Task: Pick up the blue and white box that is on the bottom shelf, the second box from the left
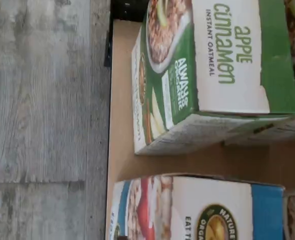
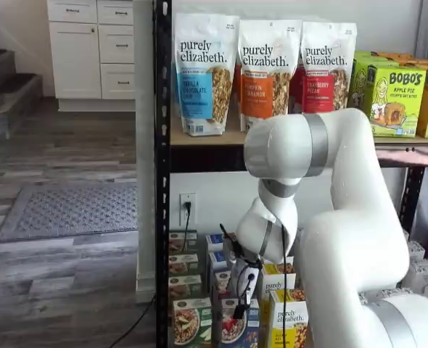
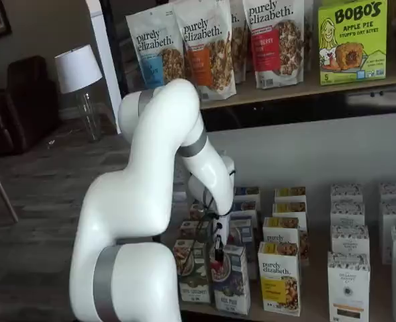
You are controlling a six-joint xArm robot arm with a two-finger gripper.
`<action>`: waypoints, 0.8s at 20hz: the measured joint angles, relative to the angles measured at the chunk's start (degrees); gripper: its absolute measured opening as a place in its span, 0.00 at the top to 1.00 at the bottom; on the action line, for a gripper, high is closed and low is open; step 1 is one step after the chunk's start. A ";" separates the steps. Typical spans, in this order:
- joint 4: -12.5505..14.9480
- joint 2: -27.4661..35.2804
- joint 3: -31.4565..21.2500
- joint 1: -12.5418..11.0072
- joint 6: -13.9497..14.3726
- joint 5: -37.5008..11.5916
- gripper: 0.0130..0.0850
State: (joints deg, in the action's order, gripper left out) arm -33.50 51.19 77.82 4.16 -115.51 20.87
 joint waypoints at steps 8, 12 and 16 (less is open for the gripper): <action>11.14 2.68 2.72 -0.43 9.56 1.18 0.00; 16.66 3.80 4.12 -0.53 14.45 2.79 0.00; 18.31 4.36 4.57 -0.32 16.11 3.24 0.00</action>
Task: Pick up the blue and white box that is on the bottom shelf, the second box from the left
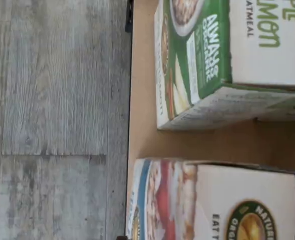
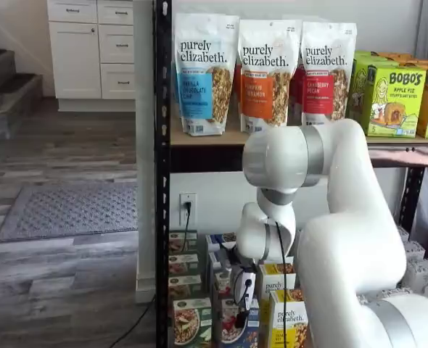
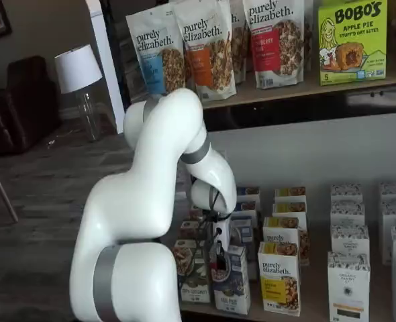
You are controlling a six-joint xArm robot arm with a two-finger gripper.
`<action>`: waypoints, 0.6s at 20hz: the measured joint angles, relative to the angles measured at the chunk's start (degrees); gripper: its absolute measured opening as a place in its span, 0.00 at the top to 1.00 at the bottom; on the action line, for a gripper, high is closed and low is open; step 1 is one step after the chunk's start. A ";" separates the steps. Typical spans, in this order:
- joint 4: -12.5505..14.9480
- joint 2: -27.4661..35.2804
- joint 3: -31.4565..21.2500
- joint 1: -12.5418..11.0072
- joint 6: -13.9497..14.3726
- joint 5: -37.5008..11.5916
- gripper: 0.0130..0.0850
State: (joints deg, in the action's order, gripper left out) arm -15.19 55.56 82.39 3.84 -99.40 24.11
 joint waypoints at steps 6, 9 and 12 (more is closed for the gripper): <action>1.71 0.22 -0.35 0.15 1.62 -0.05 0.00; 2.16 0.11 -0.71 0.19 2.04 -0.11 0.00; 2.61 0.06 -1.13 0.31 2.52 -0.68 0.00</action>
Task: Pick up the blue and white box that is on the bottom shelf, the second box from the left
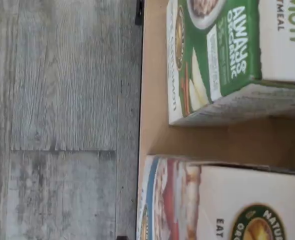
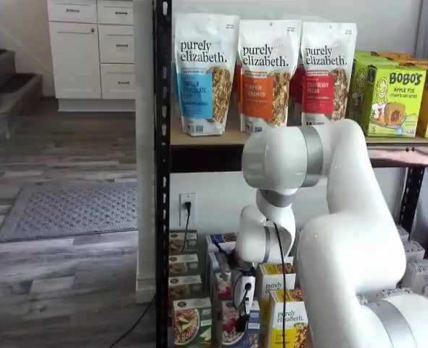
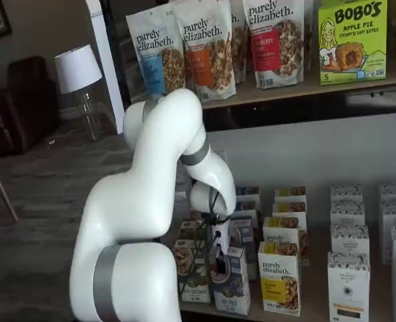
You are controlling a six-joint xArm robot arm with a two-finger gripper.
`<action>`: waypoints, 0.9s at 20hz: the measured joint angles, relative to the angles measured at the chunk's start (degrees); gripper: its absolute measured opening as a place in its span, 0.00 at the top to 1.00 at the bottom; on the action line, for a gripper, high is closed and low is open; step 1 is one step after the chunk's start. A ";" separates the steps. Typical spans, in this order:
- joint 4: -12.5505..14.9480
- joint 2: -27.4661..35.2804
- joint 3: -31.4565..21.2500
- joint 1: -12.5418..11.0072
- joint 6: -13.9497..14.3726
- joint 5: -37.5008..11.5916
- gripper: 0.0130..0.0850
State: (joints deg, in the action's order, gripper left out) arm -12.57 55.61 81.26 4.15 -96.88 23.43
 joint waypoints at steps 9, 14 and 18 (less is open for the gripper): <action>-1.20 -0.19 -0.90 0.50 -0.67 -0.82 0.11; -1.48 -0.61 -1.56 0.69 -0.76 -1.00 0.28; -0.07 -1.04 -2.17 0.70 0.50 -1.21 0.28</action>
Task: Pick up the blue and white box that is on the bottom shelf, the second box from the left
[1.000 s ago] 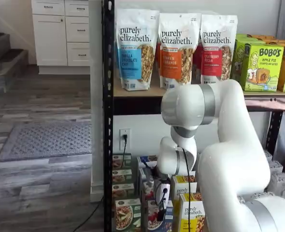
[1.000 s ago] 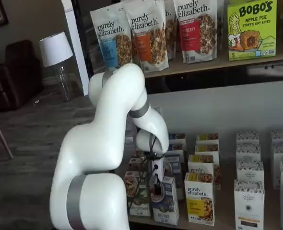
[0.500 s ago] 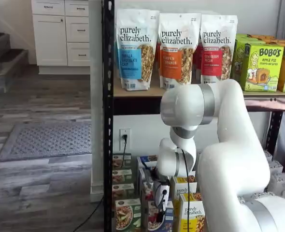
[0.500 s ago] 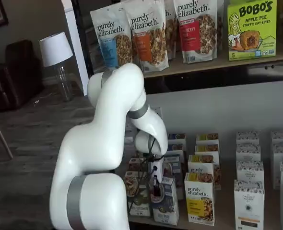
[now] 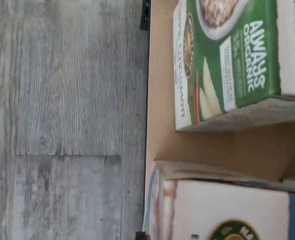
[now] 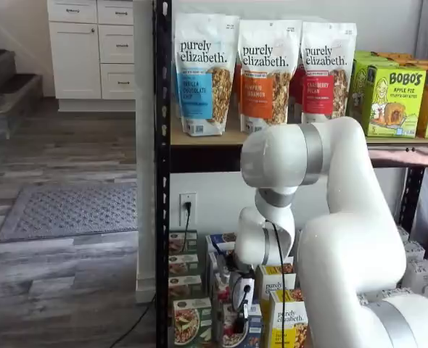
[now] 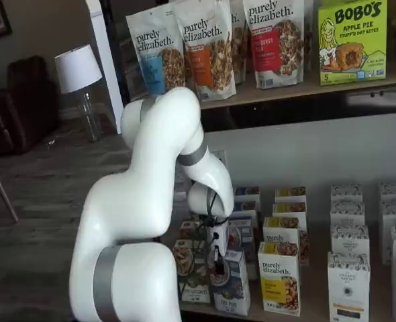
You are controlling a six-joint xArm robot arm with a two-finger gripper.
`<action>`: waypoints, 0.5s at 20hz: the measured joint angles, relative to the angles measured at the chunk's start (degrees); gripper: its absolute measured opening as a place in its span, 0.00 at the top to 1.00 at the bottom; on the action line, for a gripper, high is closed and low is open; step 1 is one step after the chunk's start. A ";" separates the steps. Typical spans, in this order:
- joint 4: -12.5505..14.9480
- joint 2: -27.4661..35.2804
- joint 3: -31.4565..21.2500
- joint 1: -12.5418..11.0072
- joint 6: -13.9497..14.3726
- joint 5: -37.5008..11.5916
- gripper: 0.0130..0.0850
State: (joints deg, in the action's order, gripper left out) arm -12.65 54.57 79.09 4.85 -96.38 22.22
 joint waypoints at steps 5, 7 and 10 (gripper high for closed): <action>0.72 -0.51 -0.76 -0.12 0.52 -0.20 0.33; 0.54 -0.64 -0.91 -0.16 0.31 -0.14 0.39; 0.28 -0.95 -1.31 -0.30 -0.06 -0.13 0.50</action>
State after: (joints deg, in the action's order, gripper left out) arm -12.36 53.62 77.78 4.55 -96.44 22.10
